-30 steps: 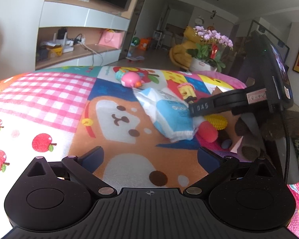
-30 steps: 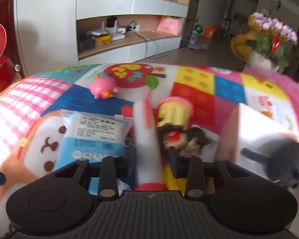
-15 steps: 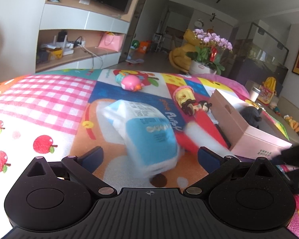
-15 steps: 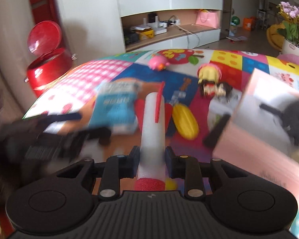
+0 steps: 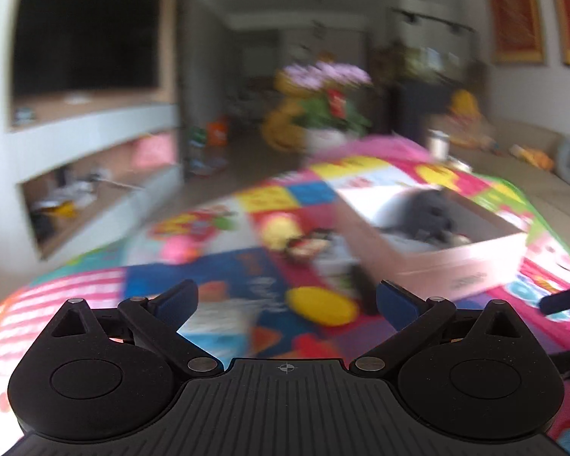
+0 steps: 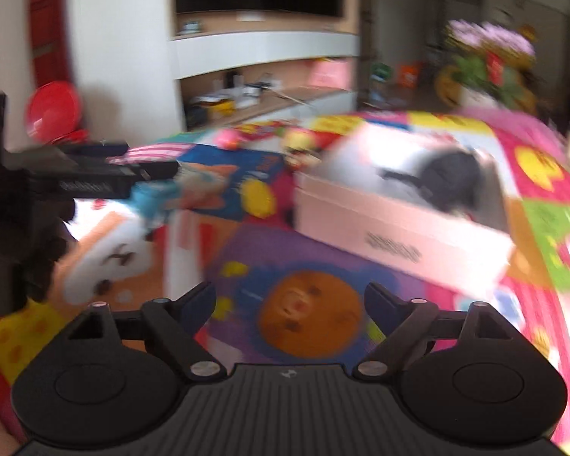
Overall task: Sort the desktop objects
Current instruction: 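Carry the plush cat into the pink box with the left gripper while the right drops the bottle in, then grasp the yellow corn toy with the left gripper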
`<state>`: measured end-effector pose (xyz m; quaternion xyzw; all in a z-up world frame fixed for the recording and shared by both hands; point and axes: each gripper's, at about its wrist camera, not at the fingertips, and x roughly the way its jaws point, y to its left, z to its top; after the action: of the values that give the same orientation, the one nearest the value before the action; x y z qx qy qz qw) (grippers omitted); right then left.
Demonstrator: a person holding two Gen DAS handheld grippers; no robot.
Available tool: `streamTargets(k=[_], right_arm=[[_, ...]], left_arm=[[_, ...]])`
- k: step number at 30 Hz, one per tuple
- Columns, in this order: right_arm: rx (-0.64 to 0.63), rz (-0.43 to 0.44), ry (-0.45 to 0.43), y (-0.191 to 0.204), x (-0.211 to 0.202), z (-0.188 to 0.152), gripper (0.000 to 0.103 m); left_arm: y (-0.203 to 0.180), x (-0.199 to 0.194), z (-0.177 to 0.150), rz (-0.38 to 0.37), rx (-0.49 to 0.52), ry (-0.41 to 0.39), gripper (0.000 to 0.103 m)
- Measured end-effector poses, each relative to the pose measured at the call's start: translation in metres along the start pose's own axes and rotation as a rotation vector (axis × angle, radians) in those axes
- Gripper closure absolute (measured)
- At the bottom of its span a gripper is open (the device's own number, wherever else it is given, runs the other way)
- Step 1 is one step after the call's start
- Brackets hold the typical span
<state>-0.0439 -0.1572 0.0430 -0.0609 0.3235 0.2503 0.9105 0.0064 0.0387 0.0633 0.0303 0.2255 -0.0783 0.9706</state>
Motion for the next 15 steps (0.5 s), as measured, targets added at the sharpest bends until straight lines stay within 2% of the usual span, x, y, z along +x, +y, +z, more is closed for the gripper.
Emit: streamTargets(k=[2, 4, 5, 7, 9, 13, 15], right_arm=[[0.062, -0.015, 0.013, -0.010, 0.002, -0.009, 0.015], [0.117, -0.014, 0.014, -0.020, -0.001, -0.019, 0.012], [0.139, -0.011, 0.011, -0.024, -0.001, -0.023, 0.010], [0.179, -0.006, 0.000, -0.029, -0.004, -0.030, 0.003], [0.207, 0.001, -0.002, -0.032, -0.005, -0.037, 0.002], [0.255, 0.021, 0.011, -0.033, -0.003, -0.053, 0.000], [0.238, 0.022, 0.000, -0.029, -0.005, -0.053, 0.000]], left_arm=[[-0.005, 0.021, 0.008, -0.057, 0.007, 0.068, 0.002], [-0.009, 0.045, 0.013, -0.081, 0.041, 0.129, 0.012], [-0.012, 0.056, 0.014, -0.080, 0.067, 0.160, 0.021], [-0.011, 0.078, 0.015, -0.107, 0.093, 0.235, 0.017], [-0.005, 0.097, 0.016, -0.170, 0.079, 0.303, 0.008], [0.001, 0.120, 0.014, -0.171, 0.106, 0.354, 0.008], [-0.002, 0.125, 0.013, -0.185, 0.142, 0.367, 0.014]])
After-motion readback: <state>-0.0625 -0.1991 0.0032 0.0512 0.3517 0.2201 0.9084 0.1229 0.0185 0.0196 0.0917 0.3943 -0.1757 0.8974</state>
